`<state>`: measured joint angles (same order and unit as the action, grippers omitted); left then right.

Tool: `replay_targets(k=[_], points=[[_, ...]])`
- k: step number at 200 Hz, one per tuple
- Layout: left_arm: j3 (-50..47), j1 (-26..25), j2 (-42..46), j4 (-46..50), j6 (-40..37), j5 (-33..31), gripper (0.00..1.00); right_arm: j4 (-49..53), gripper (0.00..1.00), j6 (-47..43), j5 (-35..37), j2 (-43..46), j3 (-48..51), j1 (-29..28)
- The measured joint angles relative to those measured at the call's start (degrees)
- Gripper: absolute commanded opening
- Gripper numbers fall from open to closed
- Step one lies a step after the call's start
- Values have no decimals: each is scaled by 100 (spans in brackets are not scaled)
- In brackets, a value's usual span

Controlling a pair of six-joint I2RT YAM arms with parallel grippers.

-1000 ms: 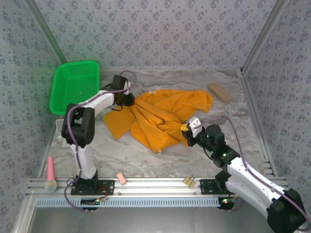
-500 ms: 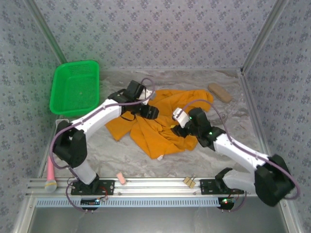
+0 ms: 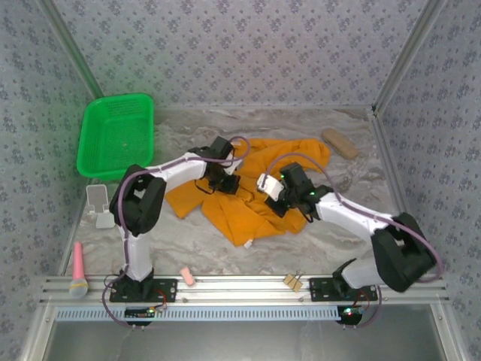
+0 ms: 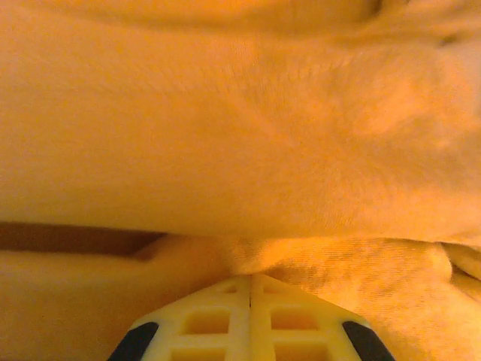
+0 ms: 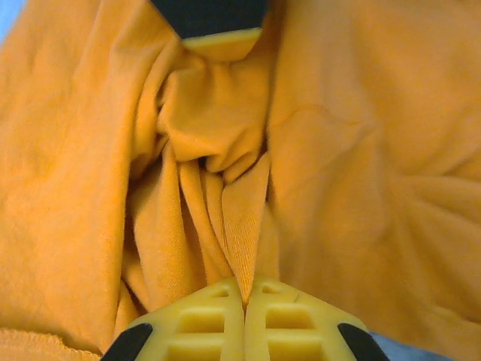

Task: Fold the inside-out t-shirt

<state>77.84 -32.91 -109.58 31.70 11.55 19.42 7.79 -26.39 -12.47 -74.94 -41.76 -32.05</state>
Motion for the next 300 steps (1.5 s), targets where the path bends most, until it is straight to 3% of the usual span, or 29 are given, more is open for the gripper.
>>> replay_targets(k=[41,75,79,85,94,97,106,138,190,236,253,263,270,287,300], points=[[-26,1285,2194,-542,916,597,0,-822,0,225,-168,1882,92,905],[-909,1943,3401,-1506,1620,778,0,-1025,4,197,149,2118,306,861],[-1123,1943,3407,-1606,1694,789,0,-1038,5,195,212,2098,393,813],[-1451,1941,3342,-1755,1777,787,9,-1038,8,192,323,2050,560,719],[-1937,1939,3171,-1915,1860,802,34,-966,15,160,479,1867,780,553],[-2079,1934,3080,-1943,1897,807,41,-918,22,149,518,1805,839,501],[-2514,1928,2656,-1965,1941,802,49,-702,30,125,640,1556,966,330],[-3064,1663,2100,-1163,1733,682,54,-181,33,-142,839,1054,857,-66],[-1508,492,2262,-721,658,564,61,-197,42,-695,-391,446,-35,-332],[-1062,50,1679,-566,146,214,66,-424,46,-739,-603,-728,-127,-551],[-1047,9,1405,-490,105,13,61,-636,38,-640,-682,-1078,-125,-588],[-1040,11,1283,-442,81,-87,47,-804,17,-538,-688,-1235,-122,-647],[-1027,11,1200,-409,35,-146,29,-949,0,-483,-684,-1318,-114,-697],[-977,28,1084,-293,-2,-236,0,-1261,0,-372,-647,-1370,-42,-756],[-905,92,1099,-155,-22,-219,0,-1425,0,-291,-734,-1204,66,-651]])
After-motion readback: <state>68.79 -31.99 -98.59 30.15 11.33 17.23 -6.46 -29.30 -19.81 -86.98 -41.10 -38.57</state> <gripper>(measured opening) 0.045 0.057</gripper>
